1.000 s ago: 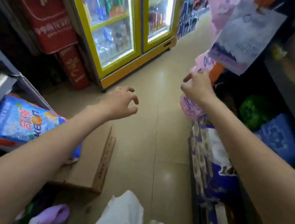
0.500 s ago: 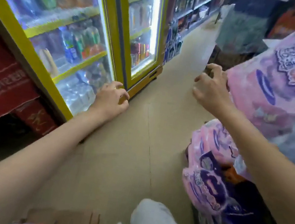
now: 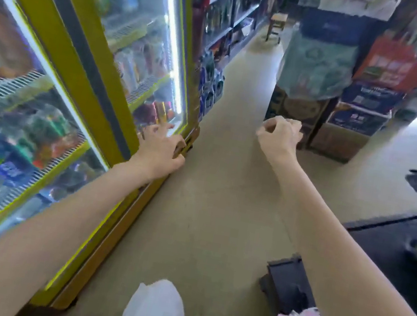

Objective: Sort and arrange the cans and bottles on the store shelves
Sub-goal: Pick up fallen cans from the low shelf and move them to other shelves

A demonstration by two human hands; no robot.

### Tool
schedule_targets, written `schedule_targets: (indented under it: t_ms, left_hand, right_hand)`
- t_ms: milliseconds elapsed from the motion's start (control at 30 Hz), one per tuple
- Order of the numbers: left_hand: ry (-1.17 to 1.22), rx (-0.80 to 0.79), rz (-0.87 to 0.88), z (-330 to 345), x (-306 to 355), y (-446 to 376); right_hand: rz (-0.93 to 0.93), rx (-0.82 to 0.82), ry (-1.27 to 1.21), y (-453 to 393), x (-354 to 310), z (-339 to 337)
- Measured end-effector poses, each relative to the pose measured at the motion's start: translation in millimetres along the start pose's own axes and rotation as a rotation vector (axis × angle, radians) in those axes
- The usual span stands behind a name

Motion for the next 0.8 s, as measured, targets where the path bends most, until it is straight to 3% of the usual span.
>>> schedule_targets:
  t_ms: [100, 233, 333, 433, 567, 700, 800]
  left_hand:
    - [-0.065, -0.108, 0.06, 16, -23, -88]
    - [-0.092, -0.217, 0.156, 32, -33, -217]
    - [0.024, -0.214, 0.369, 30, 2, -315]
    - [0.089, -0.253, 0.61, 27, 64, -399]
    - [0.168, -0.225, 1.003, 16, 198, -473]
    - [0.205, -0.182, 1.394, 17, 331, -491]
    - [0.098, -0.301, 1.615, 41, 396, -493]
  right_hand:
    - [0.024, 0.063, 0.009, -72, -1, 6]
    - [0.052, 0.303, 0.136, -166, 14, -18]
    - [0.074, 0.471, 0.284, -223, 26, -56]
    - [0.205, 0.614, 0.395, -252, 43, -110]
    - [0.434, 0.848, 0.47, -252, 81, -202]
    - [0.663, 1.065, 0.563, -231, 118, -261]
    - [0.797, 1.107, 0.622, -229, 130, -276]
Point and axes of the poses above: each hand's wrist, its own y-axis away from the middle knuckle, its own z-axis out of the palm, x = y × z, the point moved 6 cm from there along -y, towards the middle knuckle, and after that the axes turned 6 degrees about z, right-handed, at the moved point
